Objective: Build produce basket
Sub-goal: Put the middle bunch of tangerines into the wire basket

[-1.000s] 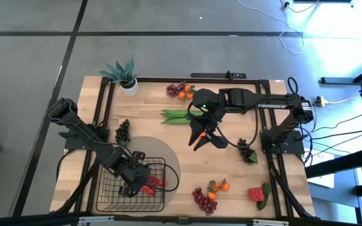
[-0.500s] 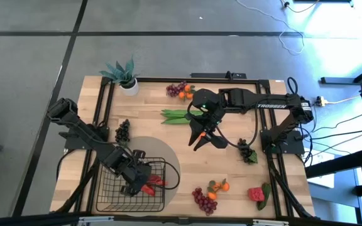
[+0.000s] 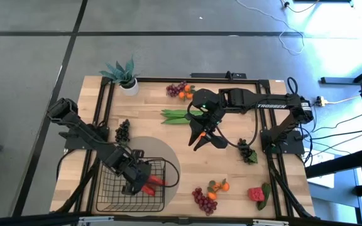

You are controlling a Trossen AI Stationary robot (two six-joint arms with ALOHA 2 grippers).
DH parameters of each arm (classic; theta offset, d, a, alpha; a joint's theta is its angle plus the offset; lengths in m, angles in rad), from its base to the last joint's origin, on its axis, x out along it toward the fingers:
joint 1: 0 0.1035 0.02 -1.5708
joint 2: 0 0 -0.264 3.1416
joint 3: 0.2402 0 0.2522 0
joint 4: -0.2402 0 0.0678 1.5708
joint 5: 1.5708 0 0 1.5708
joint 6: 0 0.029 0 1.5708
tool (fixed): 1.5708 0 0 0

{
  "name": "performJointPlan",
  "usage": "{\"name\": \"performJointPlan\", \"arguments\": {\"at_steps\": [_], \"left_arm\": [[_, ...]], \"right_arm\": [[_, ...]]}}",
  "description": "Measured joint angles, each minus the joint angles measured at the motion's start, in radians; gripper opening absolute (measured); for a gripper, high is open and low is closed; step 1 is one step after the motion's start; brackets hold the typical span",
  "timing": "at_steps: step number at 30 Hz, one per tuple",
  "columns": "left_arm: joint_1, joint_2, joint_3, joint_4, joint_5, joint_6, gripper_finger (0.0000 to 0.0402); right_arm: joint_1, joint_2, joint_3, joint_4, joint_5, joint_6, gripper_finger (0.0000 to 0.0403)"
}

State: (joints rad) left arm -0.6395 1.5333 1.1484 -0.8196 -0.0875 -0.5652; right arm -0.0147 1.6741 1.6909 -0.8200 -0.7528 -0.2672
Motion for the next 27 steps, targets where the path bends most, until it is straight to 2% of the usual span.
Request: {"name": "performJointPlan", "arguments": {"at_steps": [6, 12, 20, 27], "left_arm": [[0.014, -0.003, 0.024, -0.038, 0.028, -0.034, 0.0181], [0.017, -0.059, 0.121, -0.207, 0.012, -0.171, 0.0181], [0.024, -0.185, 0.219, -0.398, -0.226, -0.396, 0.0181], [0.090, -0.245, 0.219, -0.572, -0.269, -0.681, 0.0181]], "right_arm": [[0.000, 0.000, 0.000, 0.000, 0.000, 0.000, 0.0108], [0.000, 0.000, 0.000, 0.000, 0.000, 0.000, 0.0108], [0.000, 0.000, 0.000, 0.000, 0.000, 0.000, 0.0108], [0.000, 0.001, 0.000, 0.000, 0.000, 0.000, 0.0108]]}}
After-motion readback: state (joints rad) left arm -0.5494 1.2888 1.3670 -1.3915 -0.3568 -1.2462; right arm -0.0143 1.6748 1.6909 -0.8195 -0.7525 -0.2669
